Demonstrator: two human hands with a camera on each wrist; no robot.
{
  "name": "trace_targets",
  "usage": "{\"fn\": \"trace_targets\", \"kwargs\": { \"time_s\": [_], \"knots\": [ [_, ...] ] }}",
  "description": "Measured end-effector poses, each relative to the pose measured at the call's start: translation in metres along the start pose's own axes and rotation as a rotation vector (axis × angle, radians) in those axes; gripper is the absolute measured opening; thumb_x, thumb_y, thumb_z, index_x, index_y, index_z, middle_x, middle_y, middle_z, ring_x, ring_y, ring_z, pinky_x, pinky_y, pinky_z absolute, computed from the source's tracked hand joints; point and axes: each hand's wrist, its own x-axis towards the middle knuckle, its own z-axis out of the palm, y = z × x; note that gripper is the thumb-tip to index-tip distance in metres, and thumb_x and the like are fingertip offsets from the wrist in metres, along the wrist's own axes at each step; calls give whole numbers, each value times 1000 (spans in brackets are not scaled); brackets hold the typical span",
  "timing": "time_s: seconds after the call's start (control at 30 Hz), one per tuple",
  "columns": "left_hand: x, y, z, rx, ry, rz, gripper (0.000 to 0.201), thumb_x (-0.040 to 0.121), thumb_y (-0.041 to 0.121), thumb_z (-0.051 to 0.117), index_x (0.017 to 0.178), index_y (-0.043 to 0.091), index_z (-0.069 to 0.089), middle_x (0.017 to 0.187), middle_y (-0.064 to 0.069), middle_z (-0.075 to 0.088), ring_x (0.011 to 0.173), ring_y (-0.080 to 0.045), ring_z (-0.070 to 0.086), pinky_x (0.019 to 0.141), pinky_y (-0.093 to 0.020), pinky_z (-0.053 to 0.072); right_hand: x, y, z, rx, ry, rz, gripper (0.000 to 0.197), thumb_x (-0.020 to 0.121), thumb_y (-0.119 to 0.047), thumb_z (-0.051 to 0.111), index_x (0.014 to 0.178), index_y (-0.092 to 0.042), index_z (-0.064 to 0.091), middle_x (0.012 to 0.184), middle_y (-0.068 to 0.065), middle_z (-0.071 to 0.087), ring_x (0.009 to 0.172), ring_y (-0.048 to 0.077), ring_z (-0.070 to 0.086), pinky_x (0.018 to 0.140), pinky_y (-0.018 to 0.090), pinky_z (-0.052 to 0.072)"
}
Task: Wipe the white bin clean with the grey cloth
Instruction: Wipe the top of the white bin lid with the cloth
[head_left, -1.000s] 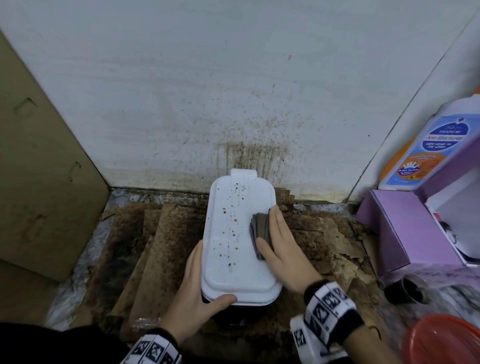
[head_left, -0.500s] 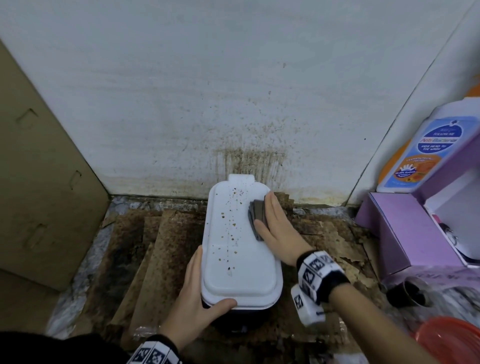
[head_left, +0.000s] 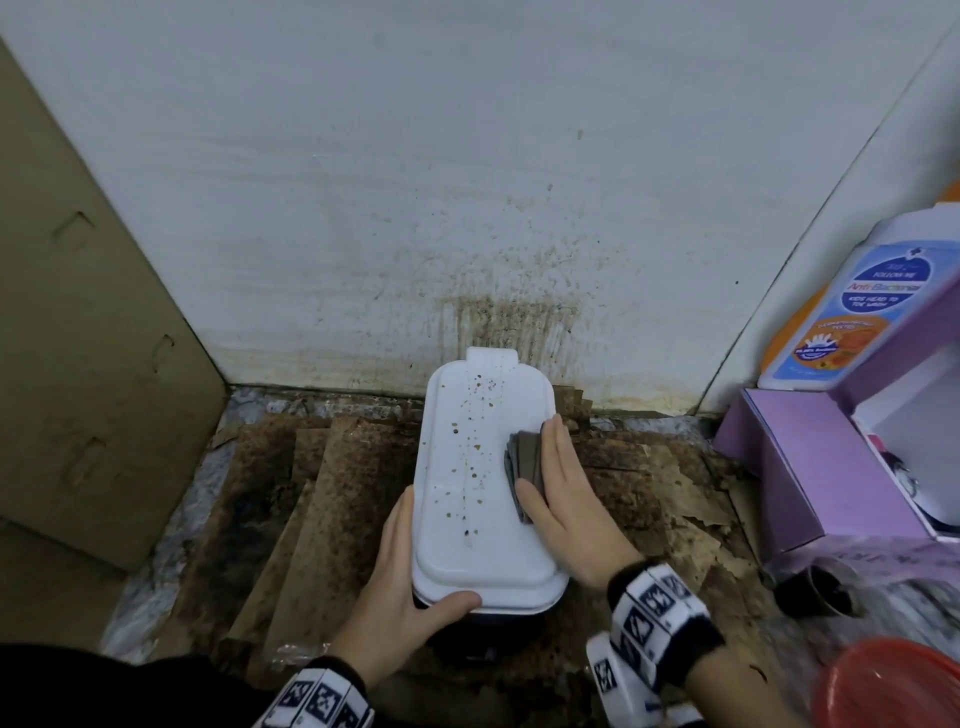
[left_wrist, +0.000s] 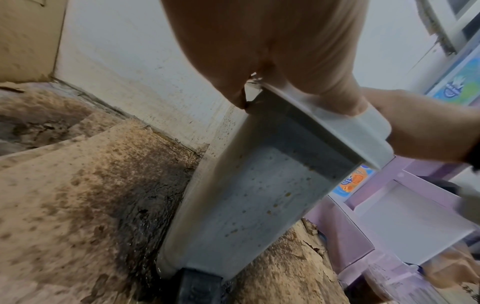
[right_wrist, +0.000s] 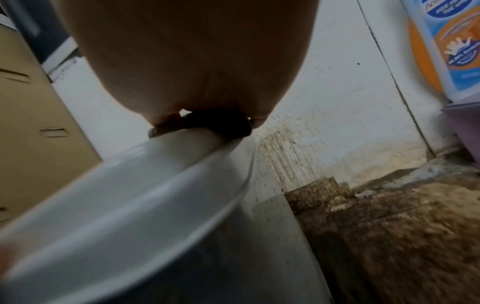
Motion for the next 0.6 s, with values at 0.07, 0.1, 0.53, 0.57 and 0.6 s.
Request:
{"fn": "trace_targets", "kwargs": {
  "time_s": [0.07, 0.1, 0.53, 0.57, 0.6],
  "knots": [
    [0, -1, 1, 14, 3, 5, 121, 73, 62, 80, 153, 47, -9, 157, 38, -6, 146, 15, 6, 115, -23, 25, -27, -4, 11, -13, 31, -20, 76, 105, -49, 29, 152, -24, -25, 157, -18, -34, 145, -4, -26, 121, 24, -3],
    [0, -1, 1, 21, 4, 8, 121, 72, 62, 80, 152, 49, -10, 156, 40, -6, 145, 16, 5, 115, -22, 24, -37, -5, 16, -19, 47, -26, 76, 105, -48, 29, 152, -25, -25, 157, -18, -34, 145, -4, -26, 121, 24, -4],
    [1, -4, 2, -4, -24, -39, 123, 72, 68, 77, 152, 50, -14, 154, 44, -16, 147, 14, -5, 120, -32, 19, 49, 4, -17, -36, -36, 28, 76, 104, -49, 27, 154, -17, -20, 160, -8, -31, 148, 5, -22, 123, 29, 0],
    [1, -3, 2, -6, -28, -46, 123, 71, 70, 76, 152, 51, -15, 153, 44, -16, 147, 13, -5, 120, -32, 19, 56, 5, -20, -52, -33, 22, 76, 105, -48, 28, 154, -15, -19, 160, -7, -31, 149, 7, -20, 121, 27, 0],
    [1, -3, 2, -8, -31, -47, 124, 71, 70, 76, 151, 51, -16, 153, 45, -17, 147, 13, -5, 120, -32, 19, 61, 7, -21, -70, -27, 15, 75, 105, -47, 28, 155, -14, -18, 161, -6, -30, 149, 8, -20, 120, 25, -1]
  ]
}}
